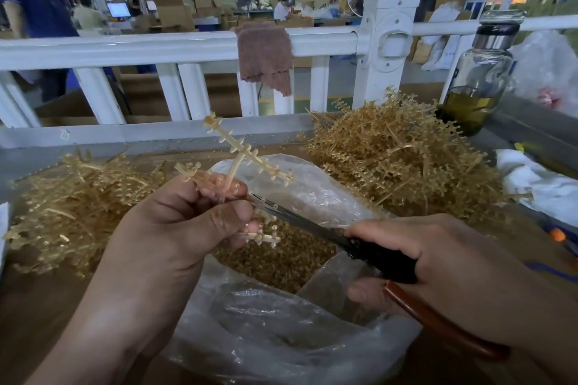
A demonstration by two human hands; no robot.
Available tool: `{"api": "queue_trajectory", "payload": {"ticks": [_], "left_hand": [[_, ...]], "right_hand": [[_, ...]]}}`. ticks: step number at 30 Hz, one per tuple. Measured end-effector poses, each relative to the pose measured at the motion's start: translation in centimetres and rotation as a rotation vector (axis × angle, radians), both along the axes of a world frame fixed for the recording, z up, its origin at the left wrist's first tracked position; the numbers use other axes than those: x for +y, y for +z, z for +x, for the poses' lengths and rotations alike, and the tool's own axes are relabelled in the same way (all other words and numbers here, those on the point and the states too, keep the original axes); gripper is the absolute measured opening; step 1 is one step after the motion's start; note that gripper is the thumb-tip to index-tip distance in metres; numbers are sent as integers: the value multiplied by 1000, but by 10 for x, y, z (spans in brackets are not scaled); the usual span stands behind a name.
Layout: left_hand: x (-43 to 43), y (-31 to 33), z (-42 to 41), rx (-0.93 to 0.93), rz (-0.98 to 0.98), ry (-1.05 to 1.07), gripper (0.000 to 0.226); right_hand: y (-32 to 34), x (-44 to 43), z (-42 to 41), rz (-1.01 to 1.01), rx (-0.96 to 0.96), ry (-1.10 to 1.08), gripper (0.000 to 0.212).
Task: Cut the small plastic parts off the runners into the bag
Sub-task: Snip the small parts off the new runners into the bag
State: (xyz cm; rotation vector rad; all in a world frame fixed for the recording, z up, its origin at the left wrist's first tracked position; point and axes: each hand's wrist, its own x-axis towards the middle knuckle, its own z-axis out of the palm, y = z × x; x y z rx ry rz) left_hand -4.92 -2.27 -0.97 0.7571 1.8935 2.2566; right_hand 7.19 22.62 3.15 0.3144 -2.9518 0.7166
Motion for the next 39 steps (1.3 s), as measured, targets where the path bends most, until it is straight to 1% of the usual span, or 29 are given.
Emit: {"api": "queue_trajectory", "payload": {"ticks": [4, 8, 13, 23, 27, 31, 35, 39], "left_hand": [[-4, -5, -5, 14, -10, -4, 18], [-7, -10, -8, 25, -38, 20, 28], [-8, -13, -12, 32, -53, 22, 29], [-6, -12, -10, 7, -38, 21, 34], [-5, -10, -9, -3, -26, 20, 32], [-4, -8, -7, 1, -19, 12, 23], [-4, -6, -3, 17, -6, 12, 25], [-3, -4, -3, 4, 10, -10, 20]], "right_hand": [[1, 0, -1, -5, -2, 0, 52], [1, 0, 0, -2, 12, -10, 55], [0, 0, 0, 3, 27, -10, 59], [2, -1, 1, 22, 59, -4, 51], [3, -3, 2, 31, 66, -4, 46], [3, -4, 4, 34, 65, -13, 48], [3, -4, 4, 35, 65, -17, 48], [2, -4, 4, 36, 54, -6, 47]]}}
